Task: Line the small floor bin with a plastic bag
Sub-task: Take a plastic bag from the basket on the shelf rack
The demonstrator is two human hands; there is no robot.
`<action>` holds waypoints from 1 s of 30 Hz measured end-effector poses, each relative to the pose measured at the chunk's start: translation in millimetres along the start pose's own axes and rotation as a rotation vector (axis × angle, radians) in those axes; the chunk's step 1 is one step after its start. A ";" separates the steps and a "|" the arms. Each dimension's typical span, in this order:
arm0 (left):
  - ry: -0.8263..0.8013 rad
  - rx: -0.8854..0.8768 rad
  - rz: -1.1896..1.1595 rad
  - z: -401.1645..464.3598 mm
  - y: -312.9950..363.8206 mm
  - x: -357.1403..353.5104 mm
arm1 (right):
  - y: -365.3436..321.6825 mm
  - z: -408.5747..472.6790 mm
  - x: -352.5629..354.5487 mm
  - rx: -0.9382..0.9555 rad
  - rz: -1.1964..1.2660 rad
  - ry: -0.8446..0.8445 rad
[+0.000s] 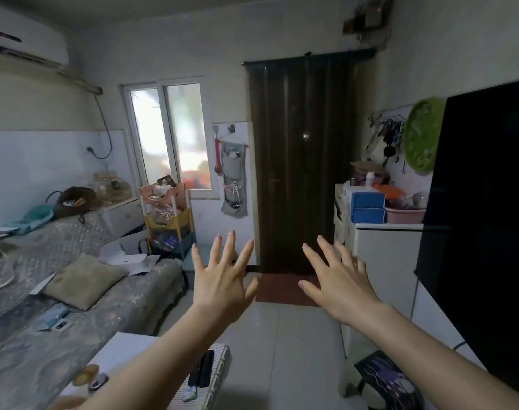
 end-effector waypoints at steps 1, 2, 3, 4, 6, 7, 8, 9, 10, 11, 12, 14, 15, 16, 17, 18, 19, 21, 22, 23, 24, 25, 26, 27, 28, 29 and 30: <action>-0.006 0.002 0.020 9.8 2.7 -9.7 | 7.3 10.4 -7.6 0.001 0.002 -0.010; -0.002 0.002 0.019 22.3 6.4 -20.9 | 16.4 22.5 -15.7 -0.006 0.010 -0.006; 0.002 -0.001 0.046 36.9 9.2 -33.7 | 26.9 37.1 -25.4 -0.003 0.001 -0.016; 0.005 0.001 0.060 53.2 11.0 -46.4 | 37.5 52.2 -33.5 -0.003 0.012 -0.028; -0.001 0.027 0.064 90.3 18.8 -70.5 | 61.4 86.9 -52.5 0.013 0.029 -0.029; -0.003 0.047 0.070 111.1 22.6 -82.2 | 75.9 106.2 -60.4 0.025 0.030 -0.026; -0.011 0.063 0.082 131.9 27.1 -91.3 | 90.1 126.1 -65.3 0.034 0.029 -0.031; -0.023 0.070 0.089 155.2 31.7 -100.6 | 105.4 147.3 -71.3 0.042 0.025 -0.041; -0.044 0.073 0.095 179.2 36.9 -108.4 | 120.2 168.8 -76.7 0.052 0.023 -0.059; -0.046 0.079 0.091 202.9 42.9 -115.7 | 134.6 190.9 -82.7 0.067 0.024 -0.068; -0.036 0.092 0.077 226.5 49.0 -122.2 | 148.1 213.8 -88.9 0.084 0.024 -0.068; -0.009 0.133 0.027 271.5 57.2 -137.2 | 170.7 261.2 -101.0 0.113 0.020 -0.060; -0.009 0.159 0.004 289.8 58.7 -147.3 | 179.2 284.1 -108.1 0.129 0.022 -0.060; -0.029 0.188 -0.009 304.8 58.8 -158.3 | 184.5 306.0 -116.3 0.142 0.025 -0.075; -0.046 0.204 -0.005 318.0 57.2 -172.4 | 187.3 327.1 -126.3 0.158 0.035 -0.091; -0.061 0.219 0.007 330.8 54.1 -187.3 | 188.5 348.6 -136.8 0.177 0.045 -0.107; -0.069 0.235 0.017 344.9 49.0 -202.8 | 189.0 371.1 -148.3 0.204 0.054 -0.113; -0.081 0.259 0.034 378.9 35.2 -231.8 | 187.3 416.5 -170.7 0.253 0.067 -0.123; -0.075 0.266 0.038 399.5 27.0 -245.5 | 186.1 439.6 -182.2 0.274 0.071 -0.125; -0.059 0.271 0.041 421.8 18.5 -258.4 | 184.8 463.0 -193.8 0.291 0.075 -0.123; -0.038 0.277 0.045 446.1 9.7 -270.7 | 184.0 487.4 -205.1 0.299 0.077 -0.119; -0.016 0.284 0.048 471.6 0.8 -282.7 | 183.7 513.4 -215.7 0.303 0.080 -0.113; 0.000 0.291 0.049 497.8 -7.7 -293.9 | 183.7 540.8 -225.0 0.303 0.086 -0.107; 0.007 0.290 0.050 524.0 -16.0 -304.8 | 183.8 569.0 -233.8 0.301 0.096 -0.101; 0.005 0.285 0.047 549.5 -23.9 -315.5 | 183.9 597.4 -241.9 0.299 0.108 -0.099; 0.007 0.279 0.044 573.6 -31.8 -325.9 | 183.7 625.4 -249.9 0.300 0.118 -0.094; 0.014 0.273 0.045 597.4 -39.6 -336.0 | 183.3 652.7 -257.6 0.300 0.125 -0.088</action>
Point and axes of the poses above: each hand's wrist, its own z-axis towards the middle knuckle, its own x-axis out of the back of the hand, y = z × x, the point moved 3 cm from there along z, towards the middle knuckle, and after that the axes turned 12 degrees about x, right-handed, at the moved point
